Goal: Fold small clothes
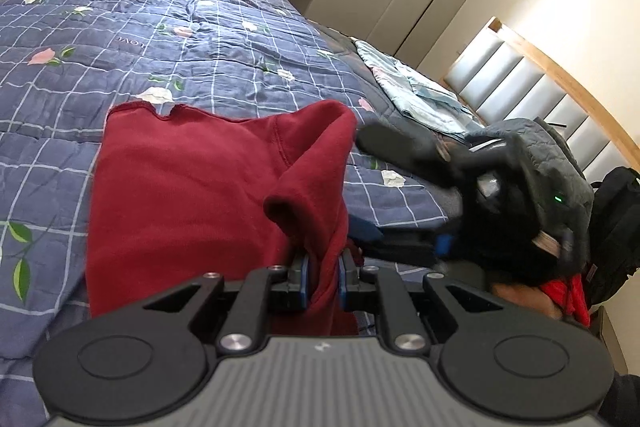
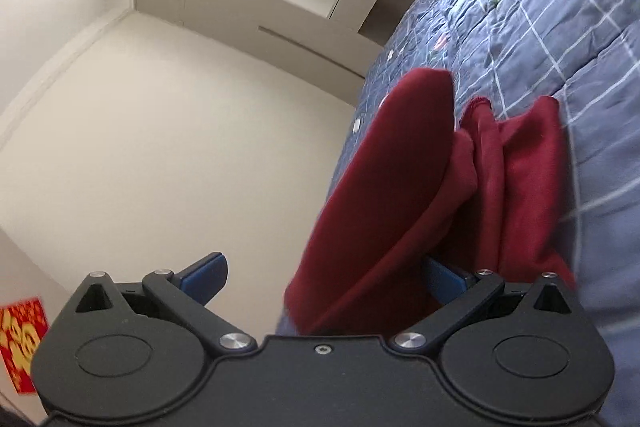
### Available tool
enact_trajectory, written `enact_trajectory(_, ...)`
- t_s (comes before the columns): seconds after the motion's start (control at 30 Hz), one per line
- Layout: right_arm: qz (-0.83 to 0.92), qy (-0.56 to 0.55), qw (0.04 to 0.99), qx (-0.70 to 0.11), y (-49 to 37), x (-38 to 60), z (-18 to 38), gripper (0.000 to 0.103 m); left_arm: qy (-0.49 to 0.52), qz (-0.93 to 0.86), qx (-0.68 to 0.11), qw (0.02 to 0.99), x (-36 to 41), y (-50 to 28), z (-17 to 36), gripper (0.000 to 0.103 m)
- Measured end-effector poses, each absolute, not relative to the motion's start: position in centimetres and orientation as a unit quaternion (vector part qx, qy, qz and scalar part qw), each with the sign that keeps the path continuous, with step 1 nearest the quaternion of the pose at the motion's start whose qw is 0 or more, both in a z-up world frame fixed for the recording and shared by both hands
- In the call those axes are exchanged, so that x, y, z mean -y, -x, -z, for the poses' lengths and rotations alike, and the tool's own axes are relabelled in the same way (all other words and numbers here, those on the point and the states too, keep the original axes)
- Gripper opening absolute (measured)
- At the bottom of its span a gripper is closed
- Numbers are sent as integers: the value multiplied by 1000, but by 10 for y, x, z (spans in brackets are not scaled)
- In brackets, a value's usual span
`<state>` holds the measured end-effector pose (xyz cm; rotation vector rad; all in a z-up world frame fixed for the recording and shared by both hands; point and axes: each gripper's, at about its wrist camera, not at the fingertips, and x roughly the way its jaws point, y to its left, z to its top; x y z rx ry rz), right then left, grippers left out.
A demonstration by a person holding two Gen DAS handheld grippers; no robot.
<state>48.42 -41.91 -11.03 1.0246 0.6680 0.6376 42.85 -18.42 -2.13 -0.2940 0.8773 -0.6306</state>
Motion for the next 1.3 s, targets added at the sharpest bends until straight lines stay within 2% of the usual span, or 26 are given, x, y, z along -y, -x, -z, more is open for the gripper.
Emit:
enact_trajectory(0.2, -249, -513, 770, -284, -514, 434, 114, 103, 124, 300, -413, 851, 191, -428, 19, 15)
enact_trajectory(0.43, -232, -488, 803, -253, -532, 458, 98, 102, 114, 295, -418, 852, 208, -427, 25, 15)
enact_trajectory(0.7, -185, -433, 829, -301, -522, 462, 117, 102, 83, 278, -435, 852, 228, -423, 39, 18)
enact_trajectory(0.73, -184, -426, 832, -305, -517, 462, 118, 102, 84, 276, -436, 853, 229, -422, 38, 21)
enact_trajectory(0.8, -184, -413, 834, -317, -509, 461, 119, 102, 92, 282, -437, 849, 228, -421, 36, 39)
enact_trajectory(0.87, -184, -410, 831, -328, -507, 462, 123, 102, 109, 296, -436, 843, 224, -418, 32, 76)
enact_trajectory(0.93, -185, -411, 828, -334, -506, 462, 125, 102, 118, 299, -430, 844, 220, -413, 27, 89)
enact_trajectory(1.03, -178, -396, 836, -336, -503, 458, 120, 102, 113, 282, -424, 853, 209, -407, 20, 92)
enact_trajectory(1.1, -165, -374, 845, -345, -501, 452, 116, 97, 110, 256, -424, 862, 199, -407, 18, 96)
enact_trajectory(1.17, -147, -344, 858, -352, -496, 448, 111, 87, 100, 222, -428, 870, 188, -408, 16, 96)
enact_trajectory(1.3, -129, -310, 872, -357, -480, 443, 104, 82, 76, 148, -433, 886, 173, -417, 14, 102)
